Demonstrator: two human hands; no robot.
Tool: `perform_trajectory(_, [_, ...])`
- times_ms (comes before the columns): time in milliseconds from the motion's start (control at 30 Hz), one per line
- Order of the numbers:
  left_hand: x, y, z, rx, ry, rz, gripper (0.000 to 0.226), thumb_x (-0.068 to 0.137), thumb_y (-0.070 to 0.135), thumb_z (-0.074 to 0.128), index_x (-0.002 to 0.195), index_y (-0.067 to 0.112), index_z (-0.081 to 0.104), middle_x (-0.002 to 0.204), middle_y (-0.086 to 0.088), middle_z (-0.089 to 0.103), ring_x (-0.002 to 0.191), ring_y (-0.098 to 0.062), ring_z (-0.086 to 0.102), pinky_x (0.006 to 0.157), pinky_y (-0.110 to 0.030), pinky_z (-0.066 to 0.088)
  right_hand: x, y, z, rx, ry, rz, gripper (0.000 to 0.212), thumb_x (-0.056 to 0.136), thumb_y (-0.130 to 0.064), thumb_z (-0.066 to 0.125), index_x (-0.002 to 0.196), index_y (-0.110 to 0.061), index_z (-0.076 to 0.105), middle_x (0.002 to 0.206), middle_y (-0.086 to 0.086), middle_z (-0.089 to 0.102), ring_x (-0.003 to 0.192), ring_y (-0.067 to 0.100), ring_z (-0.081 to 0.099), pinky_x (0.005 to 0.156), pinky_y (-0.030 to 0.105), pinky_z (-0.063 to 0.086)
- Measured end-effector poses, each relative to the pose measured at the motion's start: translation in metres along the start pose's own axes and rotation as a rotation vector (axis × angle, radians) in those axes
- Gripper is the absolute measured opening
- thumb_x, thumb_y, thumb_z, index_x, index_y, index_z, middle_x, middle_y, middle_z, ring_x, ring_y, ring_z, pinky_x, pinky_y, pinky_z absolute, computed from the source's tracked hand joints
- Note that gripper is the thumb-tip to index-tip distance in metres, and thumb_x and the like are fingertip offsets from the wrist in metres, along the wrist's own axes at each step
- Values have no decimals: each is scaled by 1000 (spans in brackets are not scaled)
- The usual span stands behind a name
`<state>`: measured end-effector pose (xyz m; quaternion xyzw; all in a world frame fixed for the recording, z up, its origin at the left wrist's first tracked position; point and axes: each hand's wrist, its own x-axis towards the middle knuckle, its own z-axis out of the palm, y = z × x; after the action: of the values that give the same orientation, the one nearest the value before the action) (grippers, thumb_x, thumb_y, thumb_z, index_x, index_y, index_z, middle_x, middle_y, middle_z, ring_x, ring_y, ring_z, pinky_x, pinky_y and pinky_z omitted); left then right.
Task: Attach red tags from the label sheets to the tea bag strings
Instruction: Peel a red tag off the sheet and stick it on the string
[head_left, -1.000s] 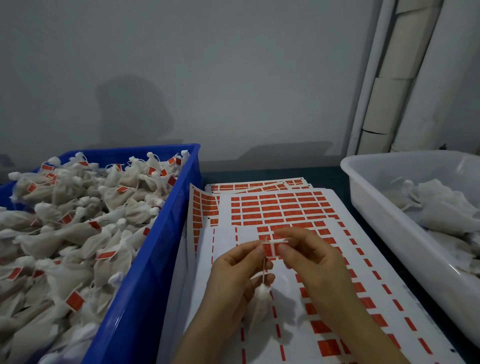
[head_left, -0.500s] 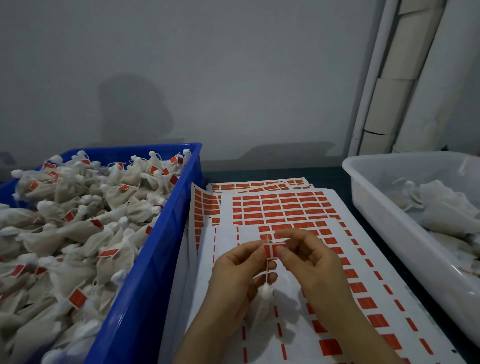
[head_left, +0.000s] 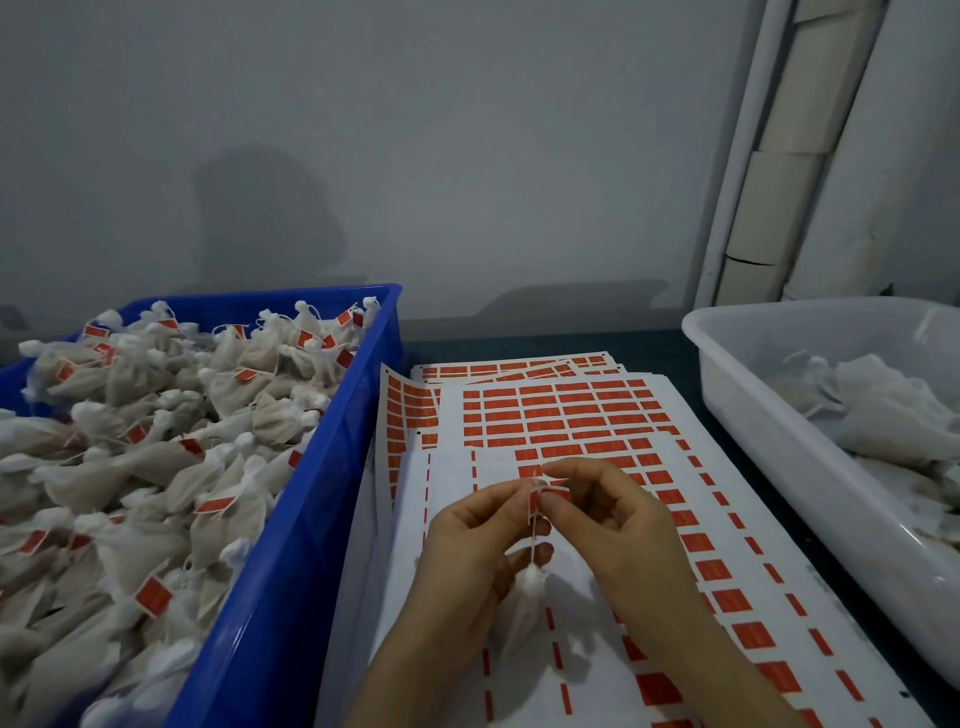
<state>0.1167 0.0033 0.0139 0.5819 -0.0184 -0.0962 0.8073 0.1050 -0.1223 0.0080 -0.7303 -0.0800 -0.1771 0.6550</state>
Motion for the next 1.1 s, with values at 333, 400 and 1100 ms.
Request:
perform_trajectory(333, [1, 1, 2, -10, -25, -48, 39, 79, 42, 52, 101, 15, 70, 100, -6, 73, 92, -21, 70, 65, -24, 56, 0, 3, -2, -34, 18, 18, 17, 75, -29, 67, 89, -36, 61, 83, -30, 65, 84, -9, 61, 60, 1, 43])
perform_trajectory(400, [2, 0, 2, 5, -20, -33, 45, 71, 48, 54, 99, 17, 70, 97, -3, 74, 89, -19, 71, 64, -25, 56, 1, 5, -3, -42, 21, 16, 17, 79, -23, 67, 89, -35, 60, 83, -29, 65, 84, -9, 61, 61, 2, 43])
perform_trajectory(1100, [2, -9, 3, 373, 174, 318, 50, 57, 38, 73, 101, 28, 52, 82, 13, 72, 74, -10, 70, 60, -15, 54, 2, 4, -6, -254, 86, 3, 12, 83, -28, 64, 73, -33, 61, 82, -21, 62, 81, -2, 58, 64, 4, 42])
